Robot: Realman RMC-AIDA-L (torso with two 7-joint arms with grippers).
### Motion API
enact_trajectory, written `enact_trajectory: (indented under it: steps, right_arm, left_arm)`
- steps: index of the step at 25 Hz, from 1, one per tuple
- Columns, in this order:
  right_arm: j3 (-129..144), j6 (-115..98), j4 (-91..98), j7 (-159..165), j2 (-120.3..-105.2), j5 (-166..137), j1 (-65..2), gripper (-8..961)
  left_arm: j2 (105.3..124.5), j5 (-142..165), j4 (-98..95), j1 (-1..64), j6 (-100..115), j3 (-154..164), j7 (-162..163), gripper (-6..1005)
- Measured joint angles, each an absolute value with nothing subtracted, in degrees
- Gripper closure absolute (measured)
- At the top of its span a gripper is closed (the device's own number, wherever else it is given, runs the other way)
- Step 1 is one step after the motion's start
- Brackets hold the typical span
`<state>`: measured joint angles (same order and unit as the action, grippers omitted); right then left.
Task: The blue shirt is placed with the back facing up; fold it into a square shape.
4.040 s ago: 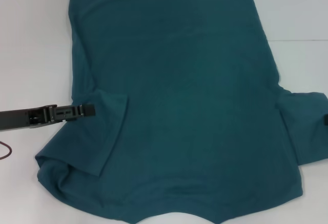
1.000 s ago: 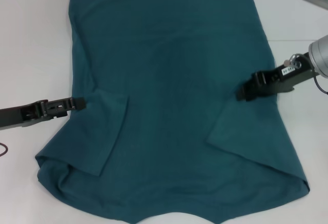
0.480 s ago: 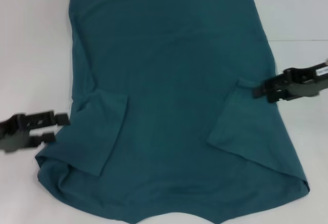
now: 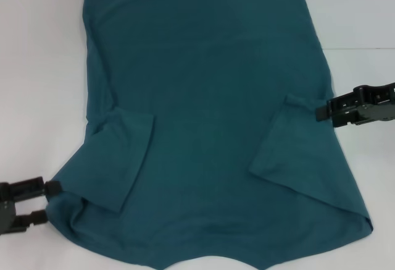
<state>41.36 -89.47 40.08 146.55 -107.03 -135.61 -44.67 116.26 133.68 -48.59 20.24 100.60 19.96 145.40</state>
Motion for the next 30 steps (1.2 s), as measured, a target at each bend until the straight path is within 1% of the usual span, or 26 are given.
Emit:
enact_trajectory:
  steps: [7,14,24,30]
  right_arm:
    - [41.66,-89.44,40.08,146.36,-107.15,-135.62,-44.83,358]
    - [41.31,-89.53,40.08,146.05,-107.27,-135.66,-44.32,358]
    - [41.30,-89.38,40.08,145.99,-107.02,-135.61,-43.95,358]
    - [41.22,-89.41,40.08,145.98,-107.00,-135.61,-44.18,358]
  left_arm:
    - [116.41,135.00,-45.68,19.80,96.07,19.88,145.80,112]
    - [116.04,135.65,-42.76,20.86,91.88,20.19,146.59,112]
    - [116.04,136.19,-42.63,20.50,91.13,19.17,146.87,113]
    - [116.15,136.24,-40.60,21.70,88.87,19.65,146.74,113]
